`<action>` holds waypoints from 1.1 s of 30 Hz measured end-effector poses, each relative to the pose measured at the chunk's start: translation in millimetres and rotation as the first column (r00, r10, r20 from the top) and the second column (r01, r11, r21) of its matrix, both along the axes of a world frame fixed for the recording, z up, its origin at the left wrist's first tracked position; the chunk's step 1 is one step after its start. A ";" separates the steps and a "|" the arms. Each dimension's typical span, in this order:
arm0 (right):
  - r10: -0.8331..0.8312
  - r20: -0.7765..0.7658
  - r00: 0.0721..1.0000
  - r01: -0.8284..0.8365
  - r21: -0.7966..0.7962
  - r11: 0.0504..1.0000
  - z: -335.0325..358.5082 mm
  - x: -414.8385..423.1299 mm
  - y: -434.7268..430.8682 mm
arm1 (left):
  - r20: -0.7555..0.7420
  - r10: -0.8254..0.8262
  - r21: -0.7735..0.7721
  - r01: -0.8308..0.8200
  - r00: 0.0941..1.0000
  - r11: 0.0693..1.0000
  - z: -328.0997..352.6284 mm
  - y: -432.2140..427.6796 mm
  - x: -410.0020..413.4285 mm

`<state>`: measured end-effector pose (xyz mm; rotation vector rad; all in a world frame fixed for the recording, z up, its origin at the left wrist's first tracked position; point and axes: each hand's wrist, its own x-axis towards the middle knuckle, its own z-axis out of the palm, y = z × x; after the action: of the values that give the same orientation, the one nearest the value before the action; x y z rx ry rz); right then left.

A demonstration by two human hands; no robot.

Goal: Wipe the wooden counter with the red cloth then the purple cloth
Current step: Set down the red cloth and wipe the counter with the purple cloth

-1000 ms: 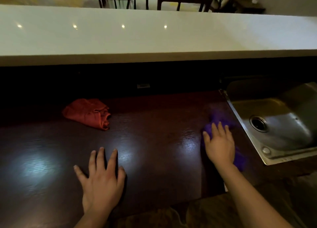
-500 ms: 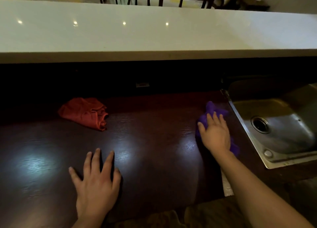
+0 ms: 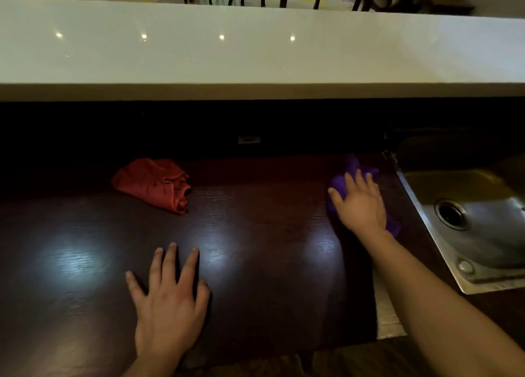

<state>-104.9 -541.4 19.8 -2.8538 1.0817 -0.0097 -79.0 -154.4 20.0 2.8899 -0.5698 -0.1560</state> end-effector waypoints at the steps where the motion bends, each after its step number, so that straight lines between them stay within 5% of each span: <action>1: -0.027 0.019 0.999 0.027 0.011 1.000 1.3 8.0 2.6 | -0.001 -0.001 0.001 0.001 1.000 1.000 0.3 -0.3 0.3; 3: 0.036 0.053 0.998 -0.037 0.013 0.999 5.8 11.6 29.2 | -0.005 -0.007 0.005 0.007 1.000 1.000 0.3 -0.1 -1.0; 5: 0.271 0.136 0.953 -0.271 -0.024 0.962 2.1 -5.8 87.0 | 0.002 -0.005 -0.011 0.005 1.000 1.000 1.3 0.7 -1.0; 8: 0.606 0.141 0.783 -0.618 0.057 0.784 -10.5 -61.5 179.7 | 0.011 -0.004 -0.032 0.004 1.000 0.999 1.1 0.7 -0.5; 10: 0.697 0.132 0.704 -0.708 0.067 0.703 -14.7 -79.9 180.0 | 0.016 0.006 -0.046 -0.005 1.000 0.999 -1.2 1.4 -0.2; 12: 0.647 0.132 0.751 -0.654 0.008 0.757 -14.1 -73.1 141.6 | 0.006 0.012 -0.051 -0.011 1.000 0.999 -3.0 2.1 0.3; 16: 0.243 0.049 0.969 -0.242 -0.031 0.970 0.9 -26.0 45.5 | -0.013 0.013 -0.049 -0.014 1.000 0.999 -4.1 2.7 2.9; 19: 0.093 0.019 0.995 -0.093 0.018 0.995 7.1 -6.6 47.3 | -0.027 0.014 -0.046 -0.015 1.000 0.999 -0.8 1.9 1.5; 21: 0.258 0.074 0.963 -0.258 -0.020 0.966 3.0 -18.4 90.7 | -0.029 0.025 -0.061 -0.027 0.999 0.998 2.2 0.8 1.2; 24: 0.620 0.075 0.781 -0.624 0.046 0.780 -7.0 -69.1 159.6 | -0.006 0.029 -0.076 -0.030 1.000 0.997 1.0 -0.3 0.7; 26: 0.693 0.073 0.717 -0.697 0.053 0.716 -7.0 -84.1 136.3 | 0.008 0.034 -0.092 -0.033 0.999 0.995 -0.3 -0.7 2.7; 30: 0.271 0.083 0.959 -0.268 -0.041 0.963 -4.1 -67.8 19.7 | 0.055 0.065 -0.118 -0.058 0.996 0.991 -0.9 -5.1 3.3; 33: 0.014 -0.001 1.000 -0.014 -0.029 0.999 -8.6 -22.8 -35.3 | 0.047 0.055 -0.102 -0.050 0.997 0.994 0.6 -6.1 3.4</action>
<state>-127.7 -576.7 11.2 -2.8875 1.0705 -0.0240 -75.6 -160.5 20.7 2.8143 -0.4948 -0.0470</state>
